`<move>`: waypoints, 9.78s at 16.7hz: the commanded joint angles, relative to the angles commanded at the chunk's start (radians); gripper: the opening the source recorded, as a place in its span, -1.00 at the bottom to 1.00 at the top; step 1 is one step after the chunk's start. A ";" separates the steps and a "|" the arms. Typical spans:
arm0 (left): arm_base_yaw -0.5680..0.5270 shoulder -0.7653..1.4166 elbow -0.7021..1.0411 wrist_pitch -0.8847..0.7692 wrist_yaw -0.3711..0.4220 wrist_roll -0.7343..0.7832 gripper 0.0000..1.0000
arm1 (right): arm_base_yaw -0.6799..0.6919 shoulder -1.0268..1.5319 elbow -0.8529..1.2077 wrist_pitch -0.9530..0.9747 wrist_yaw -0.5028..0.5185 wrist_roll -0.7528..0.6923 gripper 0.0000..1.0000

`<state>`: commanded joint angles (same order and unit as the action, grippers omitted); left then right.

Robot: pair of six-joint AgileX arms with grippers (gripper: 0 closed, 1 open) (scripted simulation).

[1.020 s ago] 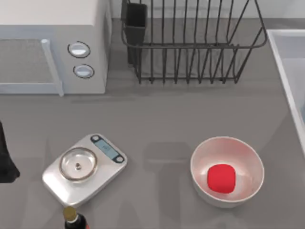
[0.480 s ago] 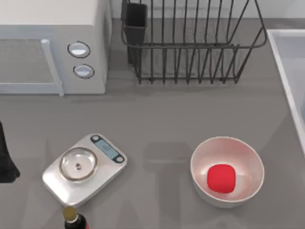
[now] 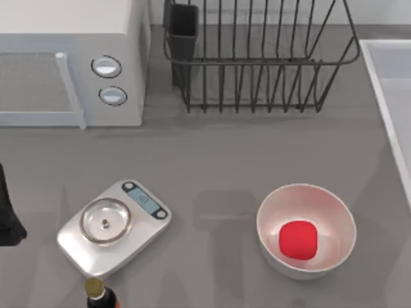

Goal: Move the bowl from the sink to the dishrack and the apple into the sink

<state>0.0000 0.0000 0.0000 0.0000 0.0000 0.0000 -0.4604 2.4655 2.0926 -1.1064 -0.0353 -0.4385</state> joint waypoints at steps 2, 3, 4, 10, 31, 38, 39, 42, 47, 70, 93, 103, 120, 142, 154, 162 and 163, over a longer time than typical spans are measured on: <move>0.000 0.000 0.000 0.000 0.000 0.000 1.00 | -0.043 -0.123 -0.059 -0.064 -0.005 -0.045 -1.00; 0.000 0.000 0.000 0.000 0.000 0.000 1.00 | -0.067 -0.190 -0.091 -0.099 -0.007 -0.069 -1.00; 0.000 0.000 0.000 0.000 0.000 0.000 1.00 | -0.091 -0.259 -0.125 -0.135 -0.010 -0.094 -1.00; 0.000 0.000 0.000 0.000 0.000 0.000 1.00 | -0.237 -0.674 -0.327 -0.351 -0.026 -0.245 -1.00; 0.000 0.000 0.000 0.000 0.000 0.000 1.00 | 0.090 -0.877 -0.420 -0.118 0.194 -0.105 -1.00; 0.000 0.000 0.000 0.000 0.000 0.000 1.00 | 0.697 -0.821 -0.404 0.463 0.515 0.192 -1.00; 0.000 0.000 0.000 0.000 0.000 0.000 1.00 | 0.781 -0.815 -0.405 0.547 0.561 0.231 -1.00; 0.000 0.000 0.000 0.000 0.000 0.000 1.00 | 1.001 -0.804 -0.414 0.778 0.686 0.333 -1.00; 0.000 0.000 0.000 0.000 0.000 0.000 1.00 | 1.218 -0.800 -0.432 1.047 0.827 0.441 -1.00; 0.000 0.000 0.000 0.000 0.000 0.000 1.00 | 1.098 -0.428 -0.749 1.792 0.706 0.456 -1.00; 0.000 0.000 0.000 0.000 0.000 0.000 1.00 | 1.092 -0.421 -0.760 1.807 0.700 0.456 1.00; 0.000 0.000 0.000 0.000 0.000 0.000 1.00 | 1.050 -0.561 -0.854 1.757 0.653 0.455 1.00; 0.000 0.000 0.000 0.000 0.000 0.000 1.00 | 0.596 -2.076 -1.809 1.256 0.177 0.442 1.00; 0.000 0.000 0.000 0.000 0.000 0.000 1.00 | 0.460 -2.466 -2.093 1.106 0.035 0.438 1.00; 0.000 0.000 0.000 0.000 0.000 0.000 1.00 | 0.460 -2.466 -2.093 1.106 0.035 0.438 1.00; 0.000 0.000 0.000 0.000 0.000 0.000 1.00 | 0.589 -2.245 -1.898 0.921 0.034 0.571 1.00; 0.000 0.000 0.000 0.000 0.000 0.000 1.00 | 0.621 -2.172 -1.837 0.869 0.034 0.604 1.00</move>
<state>0.0000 0.0000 0.0000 0.0000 0.0000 0.0000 0.1607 0.2931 0.2557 -0.2374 -0.0016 0.1653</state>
